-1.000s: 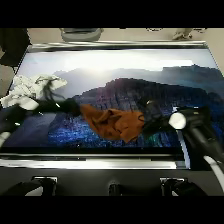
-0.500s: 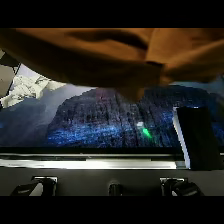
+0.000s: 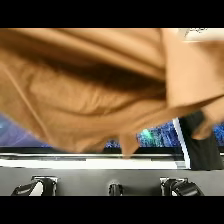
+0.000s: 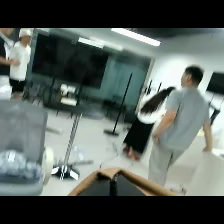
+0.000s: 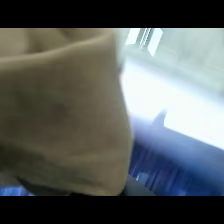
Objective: Fold the shirts.
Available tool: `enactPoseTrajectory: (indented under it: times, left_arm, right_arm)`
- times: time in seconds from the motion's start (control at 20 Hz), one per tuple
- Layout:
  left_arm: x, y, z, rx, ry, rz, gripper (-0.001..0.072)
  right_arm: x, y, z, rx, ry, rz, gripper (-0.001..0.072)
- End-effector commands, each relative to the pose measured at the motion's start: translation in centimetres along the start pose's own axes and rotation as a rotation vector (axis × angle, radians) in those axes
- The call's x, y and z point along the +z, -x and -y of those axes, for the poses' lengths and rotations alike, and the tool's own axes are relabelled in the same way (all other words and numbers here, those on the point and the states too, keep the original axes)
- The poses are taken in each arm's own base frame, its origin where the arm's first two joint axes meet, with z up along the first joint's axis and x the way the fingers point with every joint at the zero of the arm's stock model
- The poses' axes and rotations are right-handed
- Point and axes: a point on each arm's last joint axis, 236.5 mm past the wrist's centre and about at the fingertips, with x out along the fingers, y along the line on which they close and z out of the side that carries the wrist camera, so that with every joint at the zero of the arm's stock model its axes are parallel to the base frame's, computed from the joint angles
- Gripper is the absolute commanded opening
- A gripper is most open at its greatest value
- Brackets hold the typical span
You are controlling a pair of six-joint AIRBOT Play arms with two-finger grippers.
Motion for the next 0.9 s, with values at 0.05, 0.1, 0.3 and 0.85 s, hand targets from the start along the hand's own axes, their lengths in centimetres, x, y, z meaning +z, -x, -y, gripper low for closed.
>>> enactPoseTrajectory:
  times: [0.05, 0.1, 0.3, 0.85]
  left_arm:
    - [-13.1, -6.8, -6.8, 0.056, 0.015, -0.382, 0.0036]
    - [-17.8, -8.5, -8.1, 0.048, 0.03, -0.487, 0.0036]
    - [-35.6, -13.3, -11.3, 0.007, 0.084, -0.827, 0.0036]
    - [-51.6, -13.1, -11.4, -0.018, 0.265, -1.206, 0.0715]
  right_arm:
    - [-16.7, -5.4, -8.9, 0.287, -0.088, -0.7, 0.005]
    - [-19.6, -7.5, -11.3, 0.333, -0.135, -0.756, 0.005]
    - [-25.8, -17.0, -15.1, 0.248, -0.436, -0.688, 0.005]
    - [-22.7, -26.3, -14.2, 0.133, -0.752, -0.477, 0.0685]
